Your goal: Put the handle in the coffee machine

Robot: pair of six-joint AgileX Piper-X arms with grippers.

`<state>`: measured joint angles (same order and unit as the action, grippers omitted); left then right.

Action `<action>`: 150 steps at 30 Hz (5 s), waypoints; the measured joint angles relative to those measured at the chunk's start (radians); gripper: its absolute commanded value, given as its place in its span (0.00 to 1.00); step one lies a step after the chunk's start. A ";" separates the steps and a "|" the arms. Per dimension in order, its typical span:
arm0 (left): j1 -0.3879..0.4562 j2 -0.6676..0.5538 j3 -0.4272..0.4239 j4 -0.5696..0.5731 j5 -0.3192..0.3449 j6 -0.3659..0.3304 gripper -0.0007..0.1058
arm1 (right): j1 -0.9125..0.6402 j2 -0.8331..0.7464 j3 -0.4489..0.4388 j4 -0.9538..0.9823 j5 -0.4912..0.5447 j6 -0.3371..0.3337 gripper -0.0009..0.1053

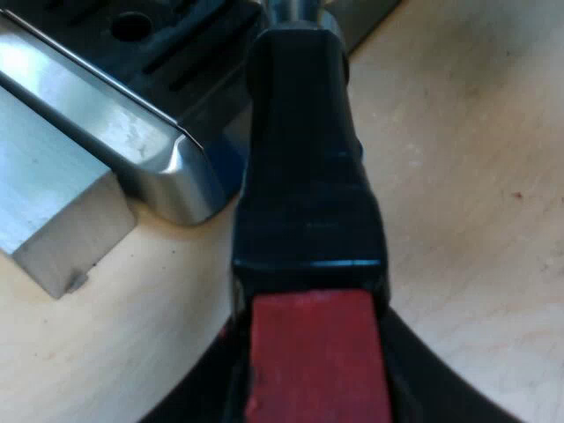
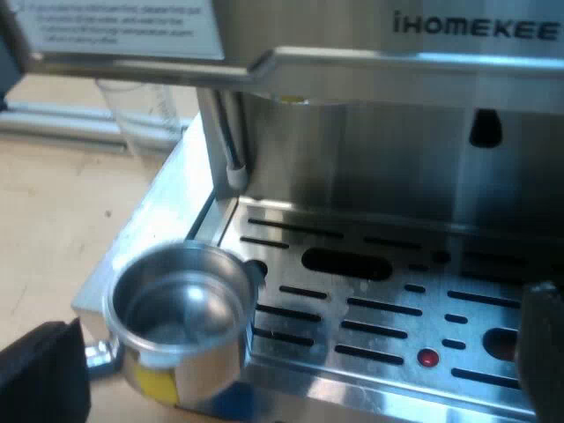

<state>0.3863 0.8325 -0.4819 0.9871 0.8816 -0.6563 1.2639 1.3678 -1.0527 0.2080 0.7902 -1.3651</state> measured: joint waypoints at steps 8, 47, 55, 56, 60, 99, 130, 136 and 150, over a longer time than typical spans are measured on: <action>0.000 0.099 0.000 -0.082 0.010 0.050 0.01 | 0.000 0.009 0.059 -0.165 0.056 -0.052 0.98; -0.122 0.437 -0.223 -0.118 0.129 0.156 0.01 | 0.054 0.355 -0.030 -0.672 0.326 -0.347 0.98; -0.120 0.518 -0.293 -0.126 0.158 0.125 0.01 | 0.054 0.355 -0.030 -0.669 0.326 -0.325 0.98; -0.120 0.519 -0.295 -0.134 0.162 0.125 0.01 | 0.054 0.355 -0.030 -0.669 0.326 -0.325 0.98; -0.120 0.519 -0.295 -0.154 0.167 0.125 0.01 | 0.054 0.355 -0.030 -0.669 0.326 -0.325 0.98; -0.200 0.555 -0.322 -0.344 0.196 -0.028 0.01 | 0.046 0.355 -0.030 -0.668 0.429 -0.331 0.98; -0.200 0.517 -0.325 -0.323 0.211 -0.041 0.01 | 0.046 0.355 -0.030 -0.668 0.431 -0.331 0.98; -0.200 0.510 -0.325 -0.306 0.211 -0.048 0.01 | 0.046 0.355 -0.030 -0.668 0.433 -0.331 0.98; -0.200 0.510 -0.323 -0.367 0.218 -0.052 0.01 | 0.046 0.355 -0.030 -0.668 0.433 -0.331 0.98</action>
<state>0.1859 1.3429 -0.8047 0.6199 1.0995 -0.7082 1.3102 1.7230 -1.0823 -0.4599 1.2233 -1.6962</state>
